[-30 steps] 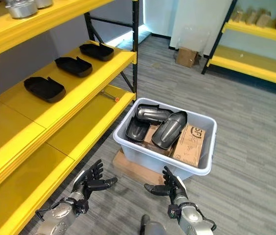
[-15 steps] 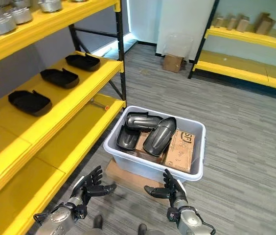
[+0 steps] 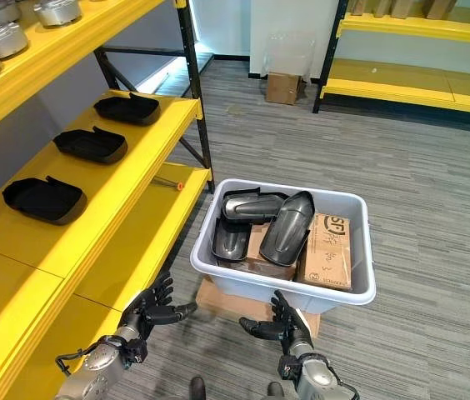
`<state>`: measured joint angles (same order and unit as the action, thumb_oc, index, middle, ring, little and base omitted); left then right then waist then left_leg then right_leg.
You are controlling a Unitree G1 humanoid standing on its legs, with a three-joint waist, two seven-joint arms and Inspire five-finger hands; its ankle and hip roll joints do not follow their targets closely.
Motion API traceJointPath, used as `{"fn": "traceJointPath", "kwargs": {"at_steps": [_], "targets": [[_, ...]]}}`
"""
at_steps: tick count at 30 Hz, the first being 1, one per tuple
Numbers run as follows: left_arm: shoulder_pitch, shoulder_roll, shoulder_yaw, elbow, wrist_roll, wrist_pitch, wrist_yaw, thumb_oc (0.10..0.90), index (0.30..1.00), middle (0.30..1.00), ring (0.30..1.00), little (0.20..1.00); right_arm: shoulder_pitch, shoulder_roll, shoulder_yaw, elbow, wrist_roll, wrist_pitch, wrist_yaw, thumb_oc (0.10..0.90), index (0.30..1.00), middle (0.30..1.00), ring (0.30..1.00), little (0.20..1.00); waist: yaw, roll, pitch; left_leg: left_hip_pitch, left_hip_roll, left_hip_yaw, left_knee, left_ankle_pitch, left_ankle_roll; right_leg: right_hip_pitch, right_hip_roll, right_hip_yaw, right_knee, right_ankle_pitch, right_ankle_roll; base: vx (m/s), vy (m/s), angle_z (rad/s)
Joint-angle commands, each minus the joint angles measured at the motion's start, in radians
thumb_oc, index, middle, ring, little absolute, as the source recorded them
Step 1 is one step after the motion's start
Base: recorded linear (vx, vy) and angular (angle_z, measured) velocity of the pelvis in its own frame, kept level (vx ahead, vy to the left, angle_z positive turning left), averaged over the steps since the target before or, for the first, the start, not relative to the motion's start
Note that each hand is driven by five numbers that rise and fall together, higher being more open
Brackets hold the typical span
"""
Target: Move parts from the plastic box to the shelf.
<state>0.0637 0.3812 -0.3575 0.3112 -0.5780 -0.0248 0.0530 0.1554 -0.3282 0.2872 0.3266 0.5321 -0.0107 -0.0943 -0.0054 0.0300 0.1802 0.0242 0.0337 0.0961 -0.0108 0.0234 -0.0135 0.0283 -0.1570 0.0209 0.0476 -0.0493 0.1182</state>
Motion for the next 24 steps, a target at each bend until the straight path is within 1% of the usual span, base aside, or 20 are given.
{"fn": "traceJointPath", "kwargs": {"at_steps": [1, 9, 16, 18, 20, 21, 24], "targets": [[-0.027, 0.024, 0.037, -0.091, 0.003, -0.087, -0.02, 0.9, 1.0, 1.0, 1.0, 1.0, -0.015, -0.023, -0.009, -0.108, -0.001, -0.06, 0.03, 0.9, 1.0, 1.0, 1.0, 1.0, -0.004, -0.04, -0.053, -0.059, 0.07, -0.02, 0.168, -0.106, -0.012, -0.003, -0.083, -0.049, 0.046, 0.025, 0.048, 0.06, 0.018, -0.04], [-0.018, 0.024, 0.045, -0.089, 0.004, -0.086, -0.018, 0.9, 1.0, 1.0, 1.0, 1.0, -0.035, -0.034, -0.012, -0.12, -0.01, -0.071, 0.022, 0.9, 1.0, 1.0, 1.0, 1.0, -0.012, -0.062, -0.066, -0.04, 0.079, -0.026, 0.142, -0.103, -0.018, 0.005, -0.072, -0.057, 0.039, 0.027, 0.046, 0.05, -0.004, 0.0], [-0.018, 0.021, 0.044, -0.083, 0.009, -0.084, -0.022, 0.9, 1.0, 1.0, 1.0, 1.0, -0.05, -0.035, -0.007, -0.112, -0.016, -0.073, 0.017, 0.9, 1.0, 1.0, 1.0, 1.0, -0.011, -0.065, -0.073, -0.039, 0.079, -0.026, 0.138, -0.104, -0.022, 0.013, -0.078, -0.058, 0.006, 0.043, 0.048, 0.02, 0.006, -0.01], [-0.026, 0.024, 0.041, -0.082, 0.015, -0.088, -0.022, 0.9, 1.0, 1.0, 1.0, 1.0, -0.063, -0.035, -0.006, -0.106, -0.021, -0.077, 0.013, 0.9, 1.0, 1.0, 1.0, 1.0, -0.009, -0.069, -0.072, -0.054, 0.069, -0.027, 0.162, -0.118, -0.016, 0.012, -0.092, -0.056, -0.006, 0.066, 0.057, 0.0, 0.075, -0.02], [-0.026, 0.025, 0.041, -0.083, 0.015, -0.088, -0.023, 0.9, 1.0, 1.0, 1.0, 1.0, -0.063, -0.034, -0.006, -0.105, -0.02, -0.077, 0.013, 0.9, 1.0, 1.0, 1.0, 1.0, -0.009, -0.069, -0.073, -0.059, 0.064, -0.026, 0.17, -0.125, -0.012, 0.009, -0.099, -0.055, -0.007, 0.074, 0.061, 0.0, 0.086, 0.0], [-0.027, 0.027, 0.041, -0.086, 0.017, -0.089, -0.02, 0.9, 1.0, 1.0, 1.0, 1.0, -0.064, -0.032, -0.008, -0.104, -0.019, -0.077, 0.014, 0.9, 1.0, 1.0, 1.0, 1.0, -0.008, -0.07, -0.071, -0.068, 0.049, -0.025, 0.184, -0.14, 0.0, 0.004, -0.114, -0.048, -0.001, 0.093, 0.071, 0.0, 0.128, 0.0], [-0.031, 0.031, 0.037, -0.085, 0.021, -0.089, -0.02, 0.9, 1.0, 1.0, 1.0, 1.0, -0.064, -0.025, -0.006, -0.108, -0.013, -0.076, 0.017, 0.9, 1.0, 1.0, 1.0, 1.0, -0.015, -0.068, -0.065, -0.079, 0.023, -0.026, 0.2, -0.16, 0.022, -0.025, -0.135, -0.028, 0.042, 0.12, 0.082, -0.02, 0.167, -0.02]]}}
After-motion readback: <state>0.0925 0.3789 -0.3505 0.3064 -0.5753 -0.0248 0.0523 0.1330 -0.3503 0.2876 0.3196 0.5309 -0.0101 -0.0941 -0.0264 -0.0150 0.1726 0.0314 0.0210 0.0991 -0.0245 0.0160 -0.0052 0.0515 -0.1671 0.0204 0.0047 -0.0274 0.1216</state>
